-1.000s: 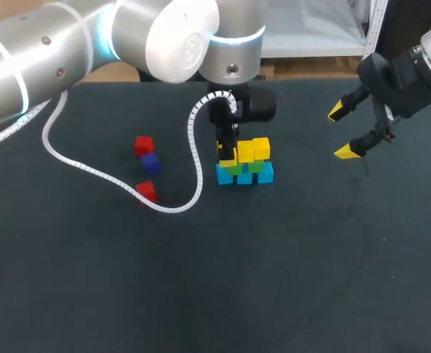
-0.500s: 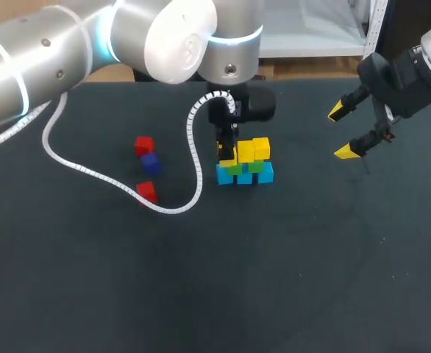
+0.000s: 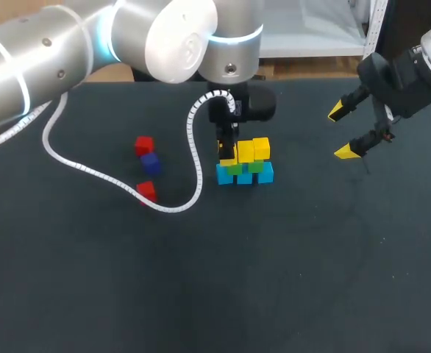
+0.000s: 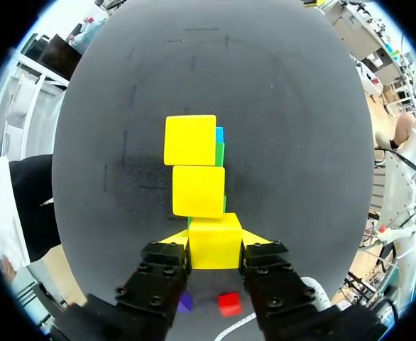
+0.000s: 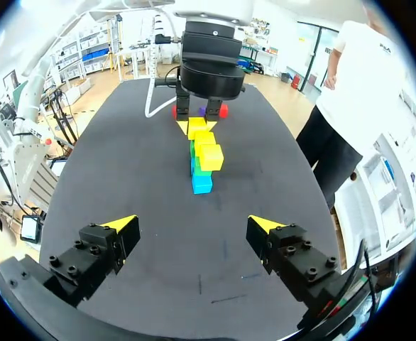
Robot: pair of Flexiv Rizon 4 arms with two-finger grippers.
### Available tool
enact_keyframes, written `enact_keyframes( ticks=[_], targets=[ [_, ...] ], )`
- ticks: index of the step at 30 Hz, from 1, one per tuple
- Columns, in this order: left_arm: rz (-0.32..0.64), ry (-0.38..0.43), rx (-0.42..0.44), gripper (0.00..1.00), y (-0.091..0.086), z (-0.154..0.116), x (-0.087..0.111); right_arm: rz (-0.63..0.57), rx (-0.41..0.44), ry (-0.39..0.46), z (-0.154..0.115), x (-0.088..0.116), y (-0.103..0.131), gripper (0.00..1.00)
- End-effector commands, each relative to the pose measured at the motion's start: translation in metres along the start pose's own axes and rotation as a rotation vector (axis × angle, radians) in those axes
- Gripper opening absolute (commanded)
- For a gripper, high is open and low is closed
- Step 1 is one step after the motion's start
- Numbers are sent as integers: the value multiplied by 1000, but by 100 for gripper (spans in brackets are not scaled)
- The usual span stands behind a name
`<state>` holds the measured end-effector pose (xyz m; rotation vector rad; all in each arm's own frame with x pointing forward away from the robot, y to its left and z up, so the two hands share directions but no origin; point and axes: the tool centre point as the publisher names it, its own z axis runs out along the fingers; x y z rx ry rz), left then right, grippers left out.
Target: Place the blue cubes, place green cubes on the blue cubes, place the yellow cubes on the green cubes, then place the red cubes on the yellow cubes, and place purple cube on the red cubes.
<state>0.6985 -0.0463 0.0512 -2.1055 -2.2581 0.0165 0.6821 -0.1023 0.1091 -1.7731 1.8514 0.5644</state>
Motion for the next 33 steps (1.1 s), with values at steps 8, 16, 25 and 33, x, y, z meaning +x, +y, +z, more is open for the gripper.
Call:
enact_keyframes(
  ticks=[8,16,25,33],
  targets=[
    [4,7,12,0,4,0,-3,-1,2,-2,0,0,1,100],
    [3,8,16,0,4,2,-4,-1,2,-2,0,0,1,100],
    [2,7,21,0,5,4,-4,-1,2,-2,0,0,1,100],
    [-1,7,22,0,7,6,-3,-1,2,-2,0,0,1,100]
  ],
)
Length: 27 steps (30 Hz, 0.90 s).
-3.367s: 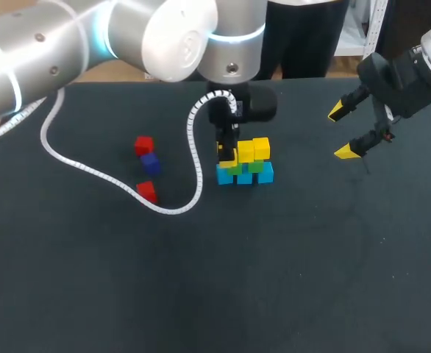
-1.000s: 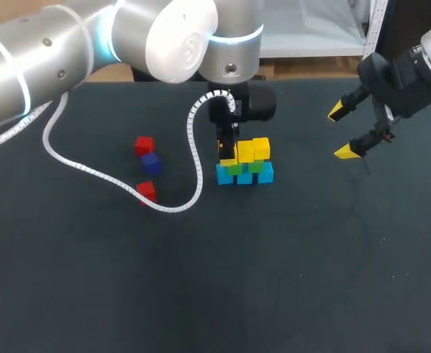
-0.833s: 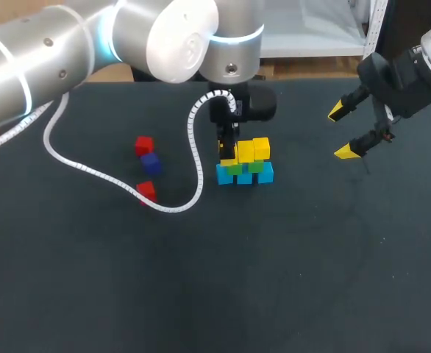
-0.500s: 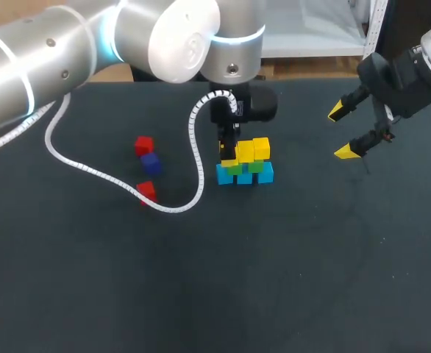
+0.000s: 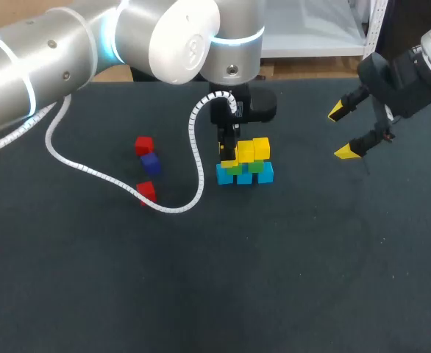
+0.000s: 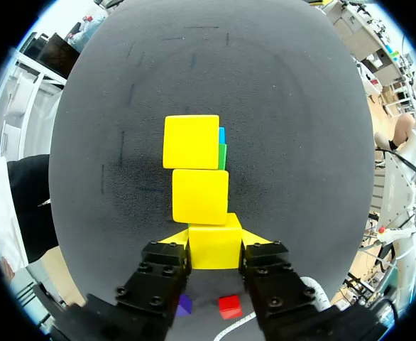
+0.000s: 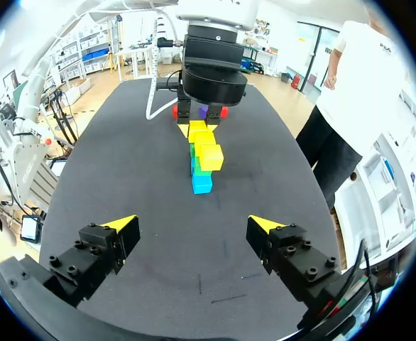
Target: Place the blue cubes, place green cubes on the blue cubes, place the yellow cubes on the green cubes, then place the red cubes on the yellow cubes, and place purple cube on the red cubes.
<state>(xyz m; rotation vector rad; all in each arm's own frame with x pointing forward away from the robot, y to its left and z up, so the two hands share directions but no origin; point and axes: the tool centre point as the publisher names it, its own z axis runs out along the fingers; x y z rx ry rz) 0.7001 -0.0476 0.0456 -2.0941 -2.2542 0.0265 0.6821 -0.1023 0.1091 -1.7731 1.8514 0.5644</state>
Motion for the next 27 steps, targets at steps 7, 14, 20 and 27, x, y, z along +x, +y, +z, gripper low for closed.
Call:
enact_keyframes(
  ticks=[7,14,20,27],
  targets=[
    [4,5,8,0,9,0,-1,-1,2,-2,0,0,1,100],
    [6,4,7,0,10,0,-2,-1,2,-2,0,0,1,100],
    [7,5,8,0,11,0,-2,-1,2,-2,0,0,1,100],
    [8,4,26,100,8,5,0,-1,2,-2,0,0,1,100]
  ],
)
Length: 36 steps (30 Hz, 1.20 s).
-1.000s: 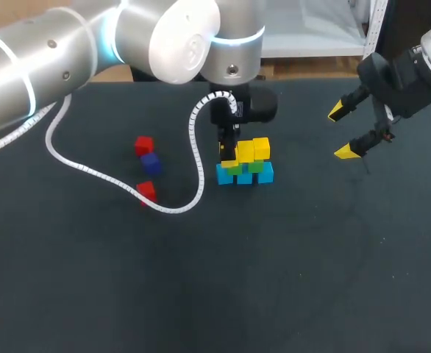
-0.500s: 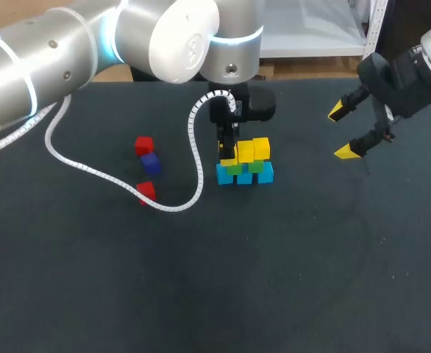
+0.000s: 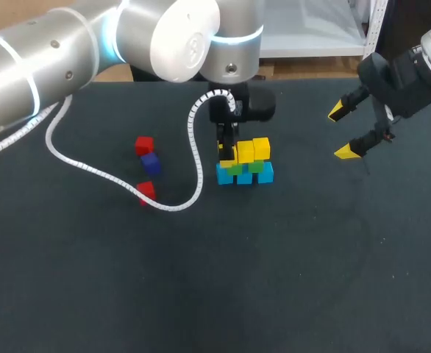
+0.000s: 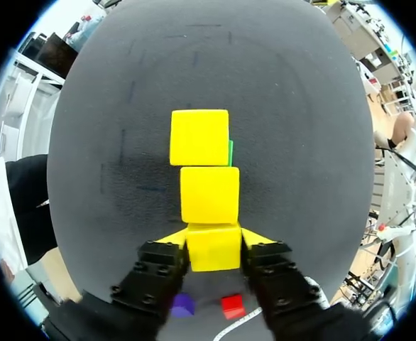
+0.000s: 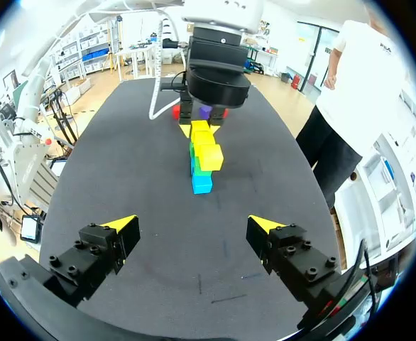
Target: Place the blue cubes, place green cubes on the blue cubes, place the yellow cubes on the green cubes, then place the red cubes on the yellow cubes, and place purple cube on the red cubes.
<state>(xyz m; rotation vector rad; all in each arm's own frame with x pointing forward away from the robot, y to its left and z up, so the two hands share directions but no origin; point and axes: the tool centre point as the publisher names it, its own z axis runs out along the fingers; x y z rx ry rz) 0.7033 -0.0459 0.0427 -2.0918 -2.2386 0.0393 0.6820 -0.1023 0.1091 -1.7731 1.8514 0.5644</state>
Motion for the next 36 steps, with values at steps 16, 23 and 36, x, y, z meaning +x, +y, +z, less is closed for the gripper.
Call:
enact_keyframes(
  ticks=[16,23,36],
  targets=[
    [-11,-34,-31,100,2,-12,1,-1,2,-2,0,0,1,100],
    [23,-116,-59,100,-4,-27,5,-1,2,-2,0,0,1,100],
    [31,-267,-108,100,-18,-47,27,-1,2,-2,0,0,1,100]
  ],
)
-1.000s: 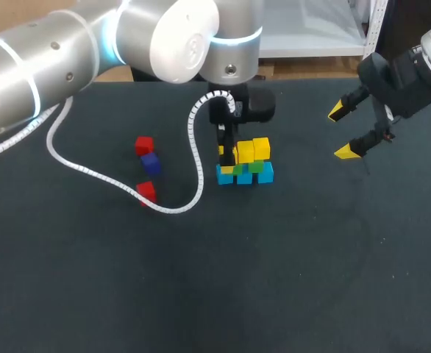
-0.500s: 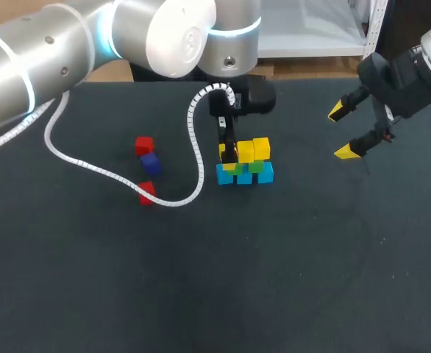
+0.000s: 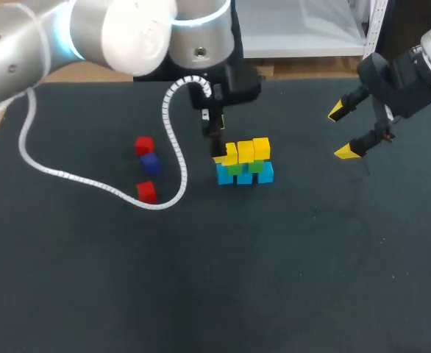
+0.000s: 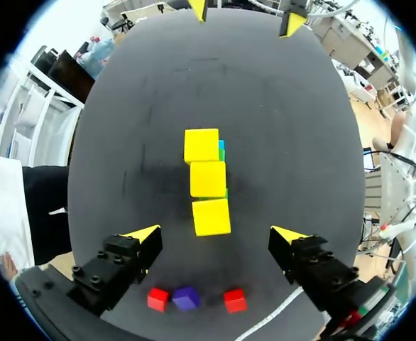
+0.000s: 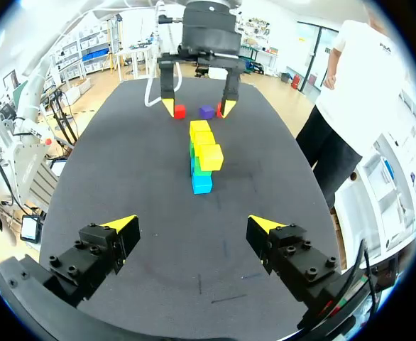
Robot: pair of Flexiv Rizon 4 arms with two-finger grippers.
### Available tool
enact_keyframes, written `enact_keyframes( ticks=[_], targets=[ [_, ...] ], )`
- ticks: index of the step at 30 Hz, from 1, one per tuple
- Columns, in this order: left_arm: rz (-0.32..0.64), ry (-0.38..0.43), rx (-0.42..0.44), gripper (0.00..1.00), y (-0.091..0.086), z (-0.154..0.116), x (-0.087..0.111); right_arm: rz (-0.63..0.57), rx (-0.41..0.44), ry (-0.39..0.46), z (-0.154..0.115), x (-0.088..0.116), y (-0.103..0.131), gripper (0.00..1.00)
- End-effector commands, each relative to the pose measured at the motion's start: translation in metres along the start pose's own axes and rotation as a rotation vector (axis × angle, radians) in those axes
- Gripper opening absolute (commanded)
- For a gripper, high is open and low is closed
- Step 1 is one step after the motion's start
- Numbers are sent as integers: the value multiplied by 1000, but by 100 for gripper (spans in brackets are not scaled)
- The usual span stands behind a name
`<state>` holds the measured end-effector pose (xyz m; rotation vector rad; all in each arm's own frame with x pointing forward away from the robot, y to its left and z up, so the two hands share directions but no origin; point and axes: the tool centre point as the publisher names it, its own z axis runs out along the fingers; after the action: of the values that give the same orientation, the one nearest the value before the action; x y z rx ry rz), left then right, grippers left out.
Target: Place the blue cubes, place green cubes on the blue cubes, place the yellow cubes on the green cubes, then place the red cubes on the yellow cubes, and place purple cube on the red cubes.
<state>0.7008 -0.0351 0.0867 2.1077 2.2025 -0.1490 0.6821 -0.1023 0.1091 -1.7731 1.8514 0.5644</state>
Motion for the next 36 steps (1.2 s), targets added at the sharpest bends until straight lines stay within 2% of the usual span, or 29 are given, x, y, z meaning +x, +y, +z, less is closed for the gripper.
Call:
enact_keyframes(
  ticks=[1,16,26,33,36],
  targets=[
    [5,-117,-56,100,-15,-9,16,-1,2,-2,0,0,1,100],
    [-26,-175,-84,100,-26,-31,32,-1,2,-2,0,0,1,100],
    [-40,-166,-91,100,-27,-44,36,-1,2,-2,0,0,1,100],
    [-44,-274,-117,100,-28,-51,40,-1,2,-2,0,0,1,100],
    [-53,-267,-114,100,-30,-53,43,-1,2,-2,0,0,1,100]
  ],
)
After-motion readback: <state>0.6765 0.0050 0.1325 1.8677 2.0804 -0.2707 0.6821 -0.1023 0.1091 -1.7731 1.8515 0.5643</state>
